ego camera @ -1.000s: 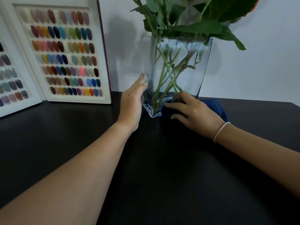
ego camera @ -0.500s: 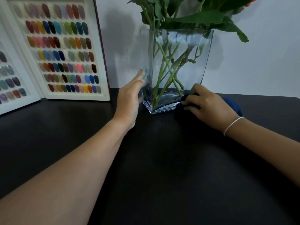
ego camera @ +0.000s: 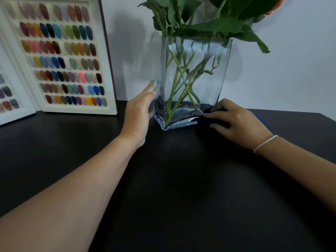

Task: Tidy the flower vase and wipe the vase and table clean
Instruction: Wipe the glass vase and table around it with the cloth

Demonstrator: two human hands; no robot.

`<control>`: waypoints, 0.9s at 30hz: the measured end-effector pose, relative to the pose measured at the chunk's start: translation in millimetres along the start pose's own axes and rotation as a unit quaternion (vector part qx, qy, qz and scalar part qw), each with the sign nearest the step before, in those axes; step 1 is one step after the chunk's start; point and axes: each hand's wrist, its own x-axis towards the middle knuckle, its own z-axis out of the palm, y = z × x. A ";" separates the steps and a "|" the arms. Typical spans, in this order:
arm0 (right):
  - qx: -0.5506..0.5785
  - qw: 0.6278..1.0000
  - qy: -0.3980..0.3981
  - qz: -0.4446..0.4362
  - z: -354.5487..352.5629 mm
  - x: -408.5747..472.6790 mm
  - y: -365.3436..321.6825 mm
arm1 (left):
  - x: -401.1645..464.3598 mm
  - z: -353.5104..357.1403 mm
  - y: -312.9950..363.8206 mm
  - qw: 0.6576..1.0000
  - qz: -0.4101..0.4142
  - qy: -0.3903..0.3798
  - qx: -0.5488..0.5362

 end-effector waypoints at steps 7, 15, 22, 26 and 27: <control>-0.005 1.000 0.017 -0.002 1.4 2.3 -1.7 | 0.3 1.1 0.7 1.000 -0.002 0.004 0.004; 0.009 0.999 0.043 0.002 4.9 5.6 -6.4 | -0.1 3.8 3.2 1.000 -0.010 0.019 -0.006; -0.002 0.998 0.051 -0.027 9.3 11.2 -15.8 | -0.1 5.8 5.6 0.999 -0.030 0.038 -0.019; 0.000 0.998 0.050 -0.046 13.4 16.7 -26.0 | -0.9 5.7 6.1 0.999 -0.027 0.033 -0.017; -0.001 0.998 0.049 -0.051 14.4 17.9 -28.6 | -0.9 5.8 6.4 0.999 -0.028 0.035 -0.020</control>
